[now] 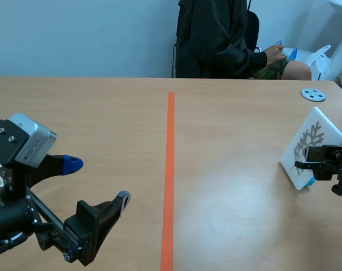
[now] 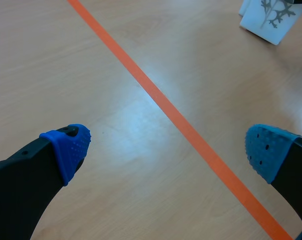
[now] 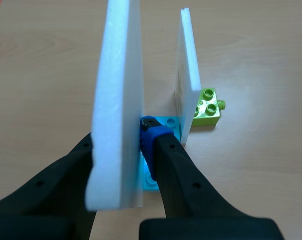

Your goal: Sort the leaf by its shape. The table is split by an orange tape line. A compound leaf with several leaflets goes to the left side, a simple leaf with one blade goes to the right side. Return to the home posture when a red brick is placed on the table.

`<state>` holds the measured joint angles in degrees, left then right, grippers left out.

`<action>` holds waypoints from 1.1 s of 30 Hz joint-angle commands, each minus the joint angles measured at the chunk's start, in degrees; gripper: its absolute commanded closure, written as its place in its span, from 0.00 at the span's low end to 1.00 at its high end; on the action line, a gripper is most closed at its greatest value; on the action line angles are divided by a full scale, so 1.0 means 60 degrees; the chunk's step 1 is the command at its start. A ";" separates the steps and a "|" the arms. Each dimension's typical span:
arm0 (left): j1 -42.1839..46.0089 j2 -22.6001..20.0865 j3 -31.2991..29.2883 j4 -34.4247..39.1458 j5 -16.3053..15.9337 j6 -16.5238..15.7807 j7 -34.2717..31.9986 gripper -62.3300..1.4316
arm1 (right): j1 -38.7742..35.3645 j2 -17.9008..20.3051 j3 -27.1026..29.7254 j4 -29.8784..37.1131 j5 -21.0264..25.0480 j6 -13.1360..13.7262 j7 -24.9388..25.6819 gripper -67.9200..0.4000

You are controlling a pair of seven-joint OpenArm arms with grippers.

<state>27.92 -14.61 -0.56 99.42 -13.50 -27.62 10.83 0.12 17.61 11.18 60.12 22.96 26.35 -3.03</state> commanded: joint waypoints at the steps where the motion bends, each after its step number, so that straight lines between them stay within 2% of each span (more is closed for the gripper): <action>1: -0.0025 0.0022 -0.0055 0.0259 -0.0069 -0.0022 -0.0157 0.00 | 0.0138 0.0135 0.0011 0.0200 0.0106 0.0033 0.0142 0.91; 5: -0.0025 0.0022 -0.0055 0.0259 -0.0069 -0.0022 -0.0157 0.00 | 0.0135 0.0135 0.0011 0.0200 0.0106 0.0036 0.0138 0.79; 10: -0.0025 0.0022 -0.0055 0.0259 -0.0069 -0.0022 -0.0157 0.00 | 0.0135 0.0135 0.0011 0.0204 0.0113 0.0135 0.0251 0.53; 15: -0.0025 0.0022 -0.0055 0.0259 -0.0069 -0.0022 -0.0153 0.00 | 0.0022 0.0160 0.0091 0.0630 0.0149 0.0444 0.0277 0.38; 25: -0.0022 0.0022 -0.0055 0.0259 -0.0069 -0.0025 -0.0117 0.00 | -0.1290 0.0164 0.0299 0.3155 0.0408 0.0590 0.0047 0.19; 31: -0.0022 0.0018 -0.0138 0.0259 -0.0073 -0.0029 -0.0117 0.00 | -0.2452 0.0160 0.0299 0.5490 0.0729 0.0616 -0.0962 0.09; 33: -0.0022 0.0018 -0.0248 0.0259 -0.0076 -0.0029 -0.0117 0.00 | -0.2896 0.0160 0.0299 0.6258 0.0867 0.0612 -0.1264 0.08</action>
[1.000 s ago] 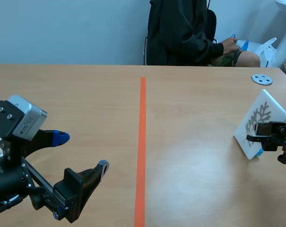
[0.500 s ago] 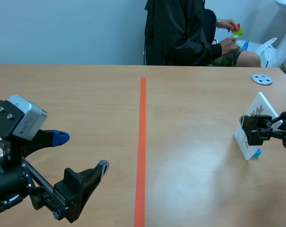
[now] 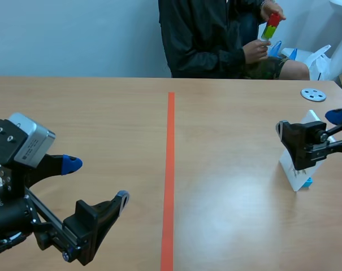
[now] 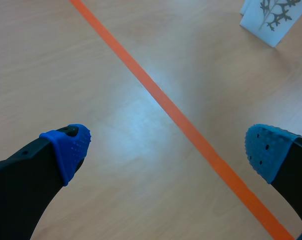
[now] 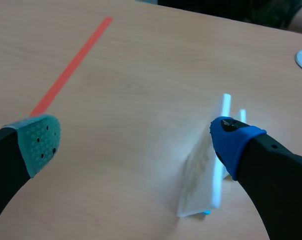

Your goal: Sort the leaf by its shape. The table is split by an orange tape line. A compound leaf with several leaflets goes to the left side, a simple leaf with one blade goes to the right side. Return to the home posture when a red brick is placed on the table.

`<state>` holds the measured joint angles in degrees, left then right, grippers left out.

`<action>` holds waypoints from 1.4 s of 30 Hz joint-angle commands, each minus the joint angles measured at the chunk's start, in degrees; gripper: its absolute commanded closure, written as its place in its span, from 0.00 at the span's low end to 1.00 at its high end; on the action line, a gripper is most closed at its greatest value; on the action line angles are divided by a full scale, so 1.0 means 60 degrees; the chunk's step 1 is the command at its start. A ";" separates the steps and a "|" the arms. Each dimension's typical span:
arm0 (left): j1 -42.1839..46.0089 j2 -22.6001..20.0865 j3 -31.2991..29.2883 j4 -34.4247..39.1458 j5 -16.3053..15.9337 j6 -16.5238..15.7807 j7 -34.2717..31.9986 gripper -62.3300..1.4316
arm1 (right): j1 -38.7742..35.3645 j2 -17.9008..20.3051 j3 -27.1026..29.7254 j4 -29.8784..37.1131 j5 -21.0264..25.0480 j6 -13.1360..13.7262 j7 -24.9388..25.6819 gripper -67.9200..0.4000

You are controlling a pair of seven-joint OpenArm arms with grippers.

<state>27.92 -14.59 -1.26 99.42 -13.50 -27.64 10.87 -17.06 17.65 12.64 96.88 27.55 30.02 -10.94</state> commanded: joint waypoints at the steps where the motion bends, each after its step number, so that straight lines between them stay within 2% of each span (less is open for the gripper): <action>1: -0.0022 0.0015 -0.0189 0.0262 -0.0124 -0.0025 -0.0124 0.00 | -0.0270 0.0149 0.0055 0.0506 0.0168 -0.0004 -0.0051 0.08; 4: -0.0018 0.0015 -0.0397 0.0262 -0.0178 -0.0142 -0.0117 0.00 | -0.0976 0.0124 0.0051 0.1457 0.0273 -0.0004 -0.0131 0.08; 9: 0.0200 0.0015 -0.0729 0.0346 -0.0892 -0.0521 -0.0055 0.00 | -0.1978 0.0120 0.0051 0.2488 0.0273 -0.0040 -0.0135 0.08; 14: 0.0692 0.0000 -0.0994 0.0769 -0.0940 -0.0685 -0.0055 0.00 | -0.2641 -0.0007 0.0051 0.3034 0.0273 -0.0036 -0.0251 0.08; 19: 0.1333 -0.0364 -0.1031 0.1311 -0.0936 -0.0852 -0.0051 0.00 | -0.3126 -0.0197 0.0033 0.3512 0.0266 -0.0036 -0.0455 0.08; 21: 0.1545 -0.0495 -0.1082 0.1443 -0.0933 -0.0852 -0.0055 0.00 | -0.3246 -0.0197 0.0033 0.3581 0.0266 -0.0033 -0.0463 0.08; 24: 0.1698 -0.0572 -0.1166 0.1508 -0.0940 -0.0852 -0.0055 0.00 | -0.3271 -0.0193 0.0025 0.3581 0.0270 0.0011 -0.0568 0.00; 38: 0.1687 -0.0594 -0.1188 0.1508 -0.1147 -0.0841 -0.0055 0.00 | -0.3184 -0.0135 0.0025 0.3577 0.0273 0.0004 -0.0637 0.00; 42: 0.1687 -0.0594 -0.1188 0.1508 -0.1147 -0.0841 -0.0058 0.00 | -0.3187 -0.0142 0.0015 0.3577 0.0273 0.0000 -0.0918 0.00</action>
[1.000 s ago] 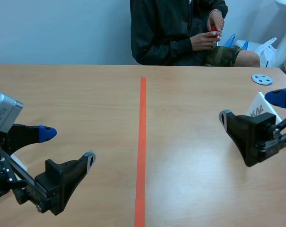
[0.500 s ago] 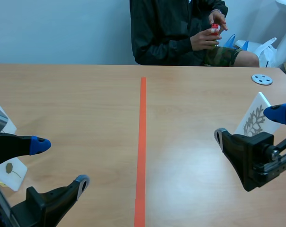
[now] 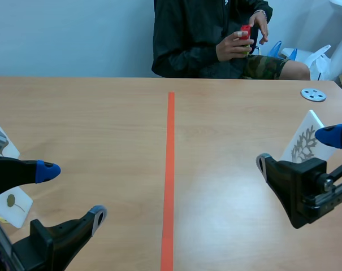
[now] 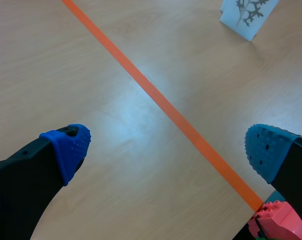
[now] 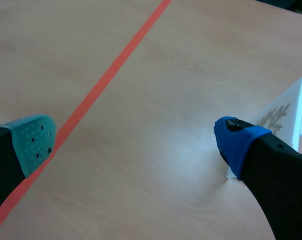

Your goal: Sort the leaf by its shape. The table is split by an orange tape line. A compound leaf with several leaflets goes to the left side, a simple leaf with one blade goes to the right side. Return to the home posture when a red brick is placed on the table.

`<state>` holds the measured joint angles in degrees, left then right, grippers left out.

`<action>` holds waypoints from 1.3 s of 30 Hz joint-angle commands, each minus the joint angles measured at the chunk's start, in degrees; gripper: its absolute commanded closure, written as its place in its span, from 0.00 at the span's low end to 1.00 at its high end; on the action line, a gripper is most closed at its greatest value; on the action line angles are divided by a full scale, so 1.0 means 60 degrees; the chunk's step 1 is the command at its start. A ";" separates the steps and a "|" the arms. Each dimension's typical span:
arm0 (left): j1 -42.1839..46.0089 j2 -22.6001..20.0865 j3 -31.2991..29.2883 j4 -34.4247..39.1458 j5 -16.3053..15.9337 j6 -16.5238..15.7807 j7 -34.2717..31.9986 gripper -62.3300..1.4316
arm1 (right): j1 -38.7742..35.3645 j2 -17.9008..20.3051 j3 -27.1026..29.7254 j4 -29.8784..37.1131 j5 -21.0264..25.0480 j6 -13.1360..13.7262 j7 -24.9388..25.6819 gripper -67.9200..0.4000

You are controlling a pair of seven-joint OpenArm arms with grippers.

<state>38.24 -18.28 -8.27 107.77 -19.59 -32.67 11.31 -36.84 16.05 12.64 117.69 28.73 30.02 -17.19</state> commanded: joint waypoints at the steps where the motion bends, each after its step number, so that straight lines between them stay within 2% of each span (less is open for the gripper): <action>1: -0.0033 0.0022 -0.0018 0.0117 -0.0131 -0.0004 -0.0131 0.00 | 0.0109 0.0124 0.0004 0.0109 0.0073 0.0000 0.0095 0.00; 19: -0.0186 0.0025 -0.0018 0.0113 -0.0131 0.0018 -0.0135 0.00 | 0.0109 0.0127 -0.0714 0.0109 -0.0073 -0.0007 0.0102 0.00; 39: -0.0186 0.0025 -0.0018 0.0113 -0.0131 0.0022 -0.0135 0.00 | 0.0109 0.0127 -0.0729 0.0109 -0.0076 -0.0040 0.0098 0.00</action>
